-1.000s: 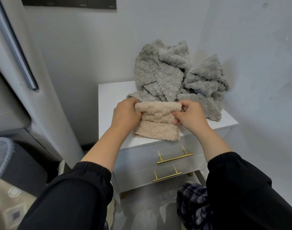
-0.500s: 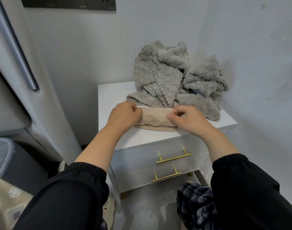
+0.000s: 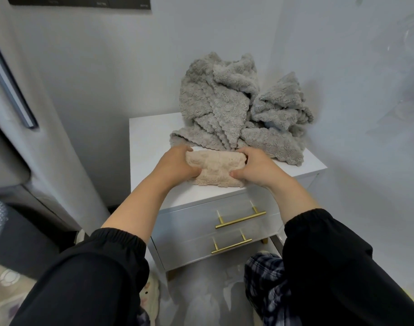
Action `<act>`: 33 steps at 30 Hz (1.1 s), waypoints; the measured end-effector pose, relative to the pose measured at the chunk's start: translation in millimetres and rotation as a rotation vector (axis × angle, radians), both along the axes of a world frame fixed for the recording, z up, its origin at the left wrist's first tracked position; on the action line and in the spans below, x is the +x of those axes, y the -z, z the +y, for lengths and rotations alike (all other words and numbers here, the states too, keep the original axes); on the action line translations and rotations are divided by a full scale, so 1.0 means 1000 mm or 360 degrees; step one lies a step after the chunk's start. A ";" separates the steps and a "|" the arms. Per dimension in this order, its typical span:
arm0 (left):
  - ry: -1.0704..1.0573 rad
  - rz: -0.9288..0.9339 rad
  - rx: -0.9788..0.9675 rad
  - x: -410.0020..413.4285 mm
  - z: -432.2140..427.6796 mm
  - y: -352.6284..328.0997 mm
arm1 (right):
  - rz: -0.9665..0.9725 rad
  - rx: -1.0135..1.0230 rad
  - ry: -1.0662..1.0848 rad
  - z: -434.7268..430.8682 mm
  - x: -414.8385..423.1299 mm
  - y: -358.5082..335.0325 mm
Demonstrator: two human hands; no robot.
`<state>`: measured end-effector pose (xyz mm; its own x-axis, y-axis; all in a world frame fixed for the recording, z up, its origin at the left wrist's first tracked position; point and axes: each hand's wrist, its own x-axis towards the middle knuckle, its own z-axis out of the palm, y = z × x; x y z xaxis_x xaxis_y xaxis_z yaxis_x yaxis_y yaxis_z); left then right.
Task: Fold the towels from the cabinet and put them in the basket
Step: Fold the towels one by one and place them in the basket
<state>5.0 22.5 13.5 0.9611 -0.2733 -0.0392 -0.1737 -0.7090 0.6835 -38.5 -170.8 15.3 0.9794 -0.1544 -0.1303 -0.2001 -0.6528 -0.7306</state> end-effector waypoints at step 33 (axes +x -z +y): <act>0.0383 0.1151 -0.0564 -0.224 -0.260 0.115 | 0.0146 0.0103 0.0710 -0.231 -0.323 0.081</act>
<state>-219.4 -237.0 -101.9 0.6462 -0.5798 -0.4963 0.2736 -0.4311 0.8598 -361.6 -401.6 -65.4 0.8031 -0.5470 -0.2363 -0.5168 -0.4420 -0.7332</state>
